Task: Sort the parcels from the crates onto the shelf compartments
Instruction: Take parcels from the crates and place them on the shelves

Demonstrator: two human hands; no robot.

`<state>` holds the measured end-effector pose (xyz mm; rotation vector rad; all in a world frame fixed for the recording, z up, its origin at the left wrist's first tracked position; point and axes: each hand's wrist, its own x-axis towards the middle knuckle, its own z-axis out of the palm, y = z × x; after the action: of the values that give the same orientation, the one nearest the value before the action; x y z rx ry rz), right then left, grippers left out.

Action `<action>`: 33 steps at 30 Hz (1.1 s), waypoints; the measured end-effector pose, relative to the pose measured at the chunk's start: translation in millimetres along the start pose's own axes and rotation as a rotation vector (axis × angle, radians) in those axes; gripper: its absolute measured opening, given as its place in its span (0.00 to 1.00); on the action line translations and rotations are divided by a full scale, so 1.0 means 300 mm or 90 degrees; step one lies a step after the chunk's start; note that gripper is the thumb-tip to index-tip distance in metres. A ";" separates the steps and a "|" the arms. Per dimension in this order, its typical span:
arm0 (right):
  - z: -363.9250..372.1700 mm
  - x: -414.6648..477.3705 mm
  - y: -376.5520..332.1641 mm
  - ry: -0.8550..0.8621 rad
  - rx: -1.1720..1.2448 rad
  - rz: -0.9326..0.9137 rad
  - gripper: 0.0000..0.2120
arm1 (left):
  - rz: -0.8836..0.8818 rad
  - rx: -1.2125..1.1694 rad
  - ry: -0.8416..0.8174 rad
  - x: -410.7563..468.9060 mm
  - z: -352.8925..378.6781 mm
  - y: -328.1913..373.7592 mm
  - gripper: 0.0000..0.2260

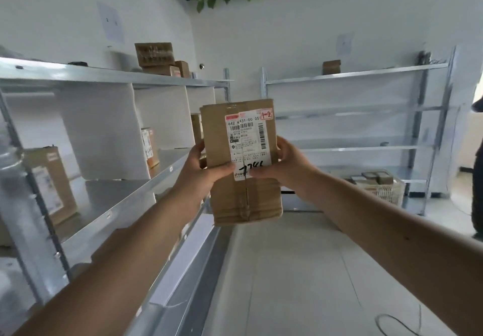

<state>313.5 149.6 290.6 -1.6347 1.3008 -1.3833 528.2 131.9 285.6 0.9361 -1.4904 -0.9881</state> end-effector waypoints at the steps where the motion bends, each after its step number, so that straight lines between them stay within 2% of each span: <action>1: -0.013 0.035 0.018 0.002 0.002 0.000 0.37 | -0.001 0.003 -0.004 0.043 0.015 -0.011 0.38; 5: -0.056 0.191 0.087 -0.002 0.006 -0.004 0.34 | 0.004 0.014 -0.017 0.223 0.056 -0.063 0.35; 20: -0.016 1.046 0.460 0.014 -0.011 -0.016 0.37 | 0.005 0.022 -0.031 1.096 0.076 -0.428 0.32; 26: 0.028 1.324 0.611 -0.003 0.058 0.006 0.34 | -0.017 0.038 0.002 1.325 0.070 -0.543 0.31; 33: 0.148 1.644 0.762 -0.101 0.102 -0.008 0.36 | -0.037 0.111 0.102 1.537 -0.030 -0.650 0.34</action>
<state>273.4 -392.2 240.9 -1.6102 1.0642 -1.3013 489.4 -366.8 260.7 1.1611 -1.4370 -0.8136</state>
